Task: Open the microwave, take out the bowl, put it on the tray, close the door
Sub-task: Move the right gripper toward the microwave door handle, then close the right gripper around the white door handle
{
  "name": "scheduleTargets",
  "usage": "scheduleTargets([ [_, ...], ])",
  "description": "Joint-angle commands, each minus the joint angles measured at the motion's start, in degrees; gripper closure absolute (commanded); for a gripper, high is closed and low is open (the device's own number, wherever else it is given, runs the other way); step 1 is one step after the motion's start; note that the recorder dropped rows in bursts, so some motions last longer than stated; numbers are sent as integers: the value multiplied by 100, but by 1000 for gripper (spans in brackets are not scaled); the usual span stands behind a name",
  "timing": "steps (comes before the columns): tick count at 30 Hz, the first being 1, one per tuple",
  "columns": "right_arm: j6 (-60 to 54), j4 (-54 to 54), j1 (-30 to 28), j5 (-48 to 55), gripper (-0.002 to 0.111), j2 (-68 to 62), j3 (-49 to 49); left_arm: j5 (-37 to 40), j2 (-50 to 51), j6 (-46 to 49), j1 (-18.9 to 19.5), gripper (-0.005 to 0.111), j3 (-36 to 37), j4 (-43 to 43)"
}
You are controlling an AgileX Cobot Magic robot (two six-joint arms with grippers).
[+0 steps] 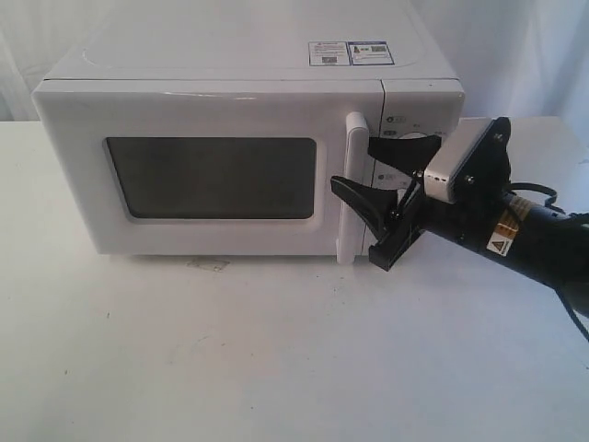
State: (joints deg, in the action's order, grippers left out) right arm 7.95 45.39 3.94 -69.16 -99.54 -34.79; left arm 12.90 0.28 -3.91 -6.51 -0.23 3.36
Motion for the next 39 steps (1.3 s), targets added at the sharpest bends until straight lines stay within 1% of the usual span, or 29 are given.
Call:
scheduleTargets([
  [1, 45, 32, -56, -80, 48, -92, -51, 25, -28, -12, 8, 107, 23, 49],
  [10, 287, 166, 9, -80, 48, -220, -282, 25, -28, -12, 8, 107, 23, 49],
  [20, 587, 137, 360, -80, 49, -471, -609, 25, -28, -12, 8, 107, 23, 49],
  [22, 587, 137, 361, -80, 54, -537, -644, 25, -28, -12, 8, 107, 23, 49],
  [24, 587, 137, 361, -80, 66, -537, -644, 25, -28, -12, 8, 107, 23, 49],
  [28, 587, 137, 361, -80, 98, -537, -644, 25, -28, -12, 8, 107, 23, 49],
  [30, 587, 137, 361, -80, 108, -537, -644, 25, -28, -12, 8, 107, 23, 49],
  [33, 633, 48, 361, -80, 108, -537, -644, 25, -28, -12, 8, 107, 23, 49],
  [35, 912, -19, 361, -80, 108, -537, -644, 25, -28, -12, 8, 107, 23, 49],
  [39, 1958, -54, 361, -80, 108, -537, -644, 25, -28, -12, 8, 107, 23, 49],
])
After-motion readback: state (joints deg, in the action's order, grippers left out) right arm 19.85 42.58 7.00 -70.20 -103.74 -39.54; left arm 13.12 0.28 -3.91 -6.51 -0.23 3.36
